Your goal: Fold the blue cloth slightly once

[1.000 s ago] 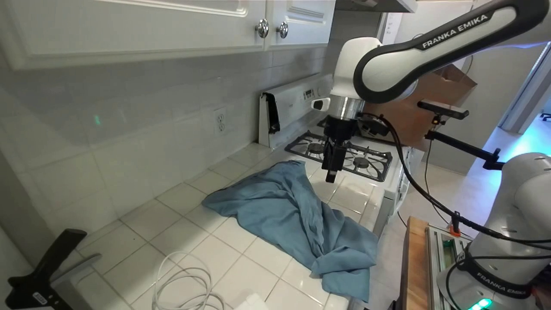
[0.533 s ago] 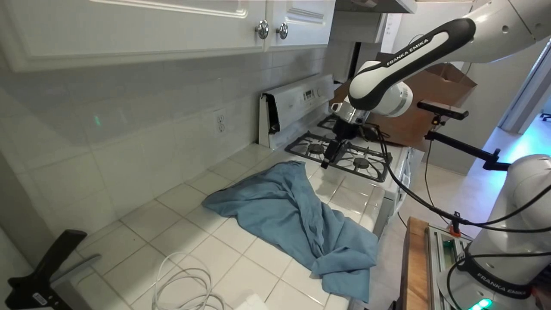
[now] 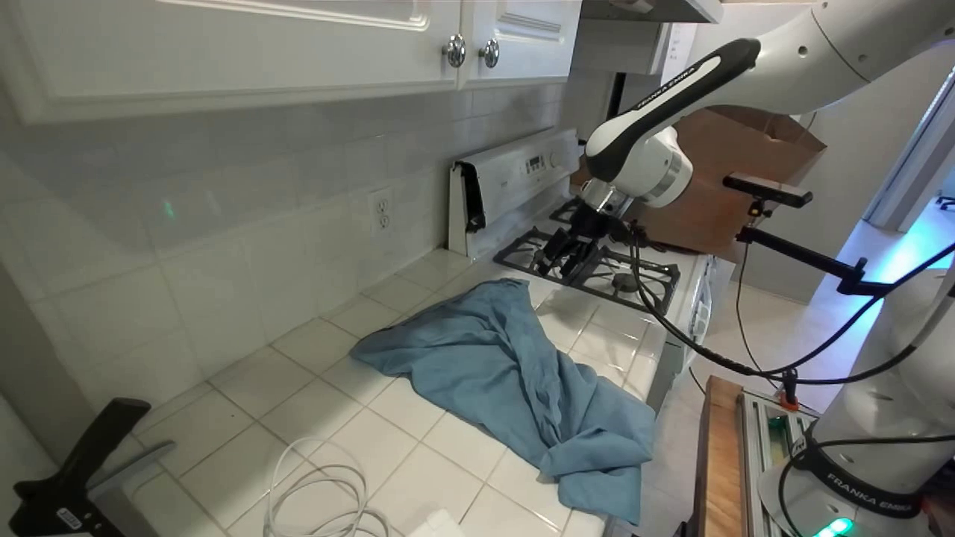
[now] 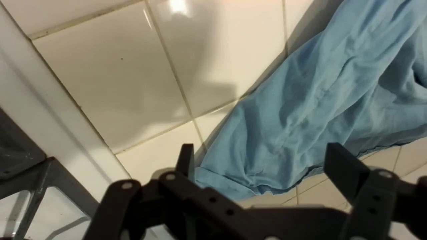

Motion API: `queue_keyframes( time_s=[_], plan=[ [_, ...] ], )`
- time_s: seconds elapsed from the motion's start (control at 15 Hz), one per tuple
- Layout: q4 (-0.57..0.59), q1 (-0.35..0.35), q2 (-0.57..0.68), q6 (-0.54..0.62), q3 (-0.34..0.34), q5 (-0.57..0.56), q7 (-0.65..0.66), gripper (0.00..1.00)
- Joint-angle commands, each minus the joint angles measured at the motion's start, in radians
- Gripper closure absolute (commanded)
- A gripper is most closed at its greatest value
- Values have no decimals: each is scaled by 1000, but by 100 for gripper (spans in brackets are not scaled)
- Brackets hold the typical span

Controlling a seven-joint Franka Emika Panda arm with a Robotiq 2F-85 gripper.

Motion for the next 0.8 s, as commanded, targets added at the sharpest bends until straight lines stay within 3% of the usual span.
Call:
queue_keyframes(
  time_s=[0.0, 0.33, 0.4, 0.73],
  plan=[
    [-1, -32, -3, -1, 36, -3, 3, 0],
    [67, -59, 90, 65, 40, 44, -37, 0],
    [84, -38, 113, 74, 14, 48, -40, 0],
    [171, -45, 217, 89, 34, 133, -78, 0]
  ],
)
